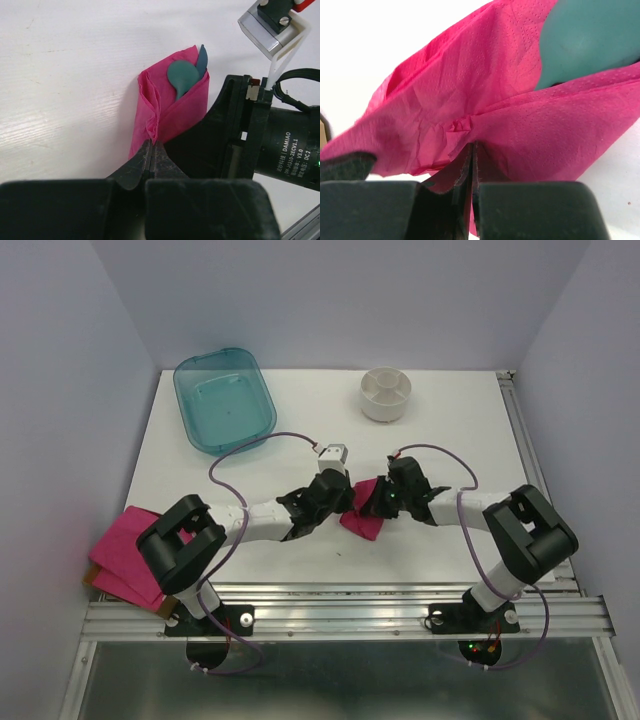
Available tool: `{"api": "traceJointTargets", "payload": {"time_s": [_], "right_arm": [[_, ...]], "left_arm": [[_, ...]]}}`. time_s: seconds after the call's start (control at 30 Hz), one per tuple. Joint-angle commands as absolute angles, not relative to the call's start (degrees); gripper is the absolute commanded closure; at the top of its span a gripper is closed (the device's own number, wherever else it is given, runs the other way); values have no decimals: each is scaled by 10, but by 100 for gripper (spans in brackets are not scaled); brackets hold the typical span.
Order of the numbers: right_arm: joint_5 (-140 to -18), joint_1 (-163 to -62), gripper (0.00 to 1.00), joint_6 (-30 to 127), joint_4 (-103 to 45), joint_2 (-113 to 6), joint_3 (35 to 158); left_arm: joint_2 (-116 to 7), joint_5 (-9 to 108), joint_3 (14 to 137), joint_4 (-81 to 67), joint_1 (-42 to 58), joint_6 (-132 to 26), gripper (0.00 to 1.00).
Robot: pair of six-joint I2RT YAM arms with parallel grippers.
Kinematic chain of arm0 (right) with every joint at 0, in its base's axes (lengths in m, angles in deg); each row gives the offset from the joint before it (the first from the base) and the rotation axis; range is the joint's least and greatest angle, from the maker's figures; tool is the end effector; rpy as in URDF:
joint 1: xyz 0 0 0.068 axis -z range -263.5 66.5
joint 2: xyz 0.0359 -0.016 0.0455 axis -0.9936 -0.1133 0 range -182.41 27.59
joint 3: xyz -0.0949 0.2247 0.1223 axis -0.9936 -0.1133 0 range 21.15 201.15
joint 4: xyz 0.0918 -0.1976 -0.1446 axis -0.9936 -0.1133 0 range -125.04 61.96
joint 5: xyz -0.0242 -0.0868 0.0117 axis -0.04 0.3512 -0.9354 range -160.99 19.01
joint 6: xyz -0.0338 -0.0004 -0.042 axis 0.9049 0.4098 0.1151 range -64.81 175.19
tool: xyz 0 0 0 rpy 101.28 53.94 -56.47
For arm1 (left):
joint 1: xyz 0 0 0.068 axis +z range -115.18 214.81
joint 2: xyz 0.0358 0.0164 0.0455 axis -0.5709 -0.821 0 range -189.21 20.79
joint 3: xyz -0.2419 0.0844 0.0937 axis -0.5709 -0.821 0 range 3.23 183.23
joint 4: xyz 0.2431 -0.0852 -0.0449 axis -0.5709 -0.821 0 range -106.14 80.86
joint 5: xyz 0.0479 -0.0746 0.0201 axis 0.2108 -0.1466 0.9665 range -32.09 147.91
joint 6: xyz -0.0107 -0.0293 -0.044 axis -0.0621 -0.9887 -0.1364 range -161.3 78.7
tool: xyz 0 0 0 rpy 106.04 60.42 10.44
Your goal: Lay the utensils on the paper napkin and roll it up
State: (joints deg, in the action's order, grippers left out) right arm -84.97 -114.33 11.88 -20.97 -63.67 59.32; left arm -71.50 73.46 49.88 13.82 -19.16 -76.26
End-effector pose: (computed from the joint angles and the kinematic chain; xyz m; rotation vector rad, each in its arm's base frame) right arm 0.2500 0.1592 0.1395 0.1506 2.5327 0.8648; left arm 0.2106 -0.2731 0.2023 0.1525 2.0227 -0.7456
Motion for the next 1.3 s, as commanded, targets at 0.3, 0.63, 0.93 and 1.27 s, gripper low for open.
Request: {"api": "traceJointTargets", "payload": {"time_s": [0.3, 0.63, 0.93, 1.27], "right_arm": [[-845, -1147, 96, 99, -197, -651, 606], [-802, -1146, 96, 71, -228, -604, 607], [-776, -1144, 99, 23, -244, -564, 590], [-756, -1135, 99, 15, -273, -528, 572]], "left_arm": [[-725, 718, 556, 141, -228, -784, 100], [-727, 720, 553, 139, -228, -794, 100], [-728, 724, 551, 141, -230, -789, 100], [-742, 737, 560, 142, -244, -780, 100]]}}
